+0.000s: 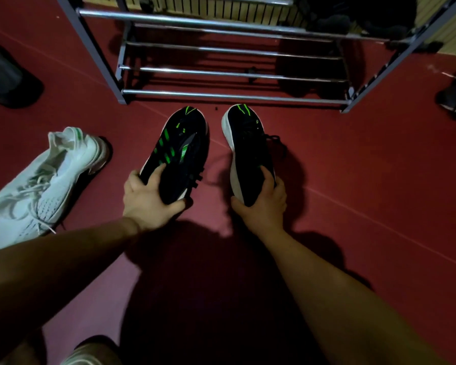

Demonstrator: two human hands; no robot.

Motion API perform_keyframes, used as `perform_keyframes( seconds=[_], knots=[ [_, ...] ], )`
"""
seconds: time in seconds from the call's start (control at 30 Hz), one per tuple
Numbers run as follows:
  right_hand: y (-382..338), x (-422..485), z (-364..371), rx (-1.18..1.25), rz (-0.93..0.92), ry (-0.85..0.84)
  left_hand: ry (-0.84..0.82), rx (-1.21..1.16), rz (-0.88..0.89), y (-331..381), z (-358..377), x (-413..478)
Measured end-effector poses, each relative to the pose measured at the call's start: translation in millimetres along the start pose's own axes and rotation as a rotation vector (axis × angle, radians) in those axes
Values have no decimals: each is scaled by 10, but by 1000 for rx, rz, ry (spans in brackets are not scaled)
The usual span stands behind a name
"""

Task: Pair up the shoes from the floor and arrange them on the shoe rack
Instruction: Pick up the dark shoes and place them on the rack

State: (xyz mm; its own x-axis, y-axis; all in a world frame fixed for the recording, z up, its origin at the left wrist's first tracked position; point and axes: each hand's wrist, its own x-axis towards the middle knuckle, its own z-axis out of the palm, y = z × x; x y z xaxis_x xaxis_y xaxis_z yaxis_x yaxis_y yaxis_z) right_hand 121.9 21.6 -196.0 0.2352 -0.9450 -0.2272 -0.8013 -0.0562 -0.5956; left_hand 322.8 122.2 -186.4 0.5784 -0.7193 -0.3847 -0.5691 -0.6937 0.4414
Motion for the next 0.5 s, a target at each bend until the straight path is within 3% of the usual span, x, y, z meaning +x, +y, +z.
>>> perform_keyframes(
  seconds=[0.2,0.5],
  knots=[
    [-13,-156,-139,186,-56,51,31,-175,4,91,-59,-273],
    [-180,-295,-396,216,-204,148,222,-368,128,313,-282,-397]
  ],
)
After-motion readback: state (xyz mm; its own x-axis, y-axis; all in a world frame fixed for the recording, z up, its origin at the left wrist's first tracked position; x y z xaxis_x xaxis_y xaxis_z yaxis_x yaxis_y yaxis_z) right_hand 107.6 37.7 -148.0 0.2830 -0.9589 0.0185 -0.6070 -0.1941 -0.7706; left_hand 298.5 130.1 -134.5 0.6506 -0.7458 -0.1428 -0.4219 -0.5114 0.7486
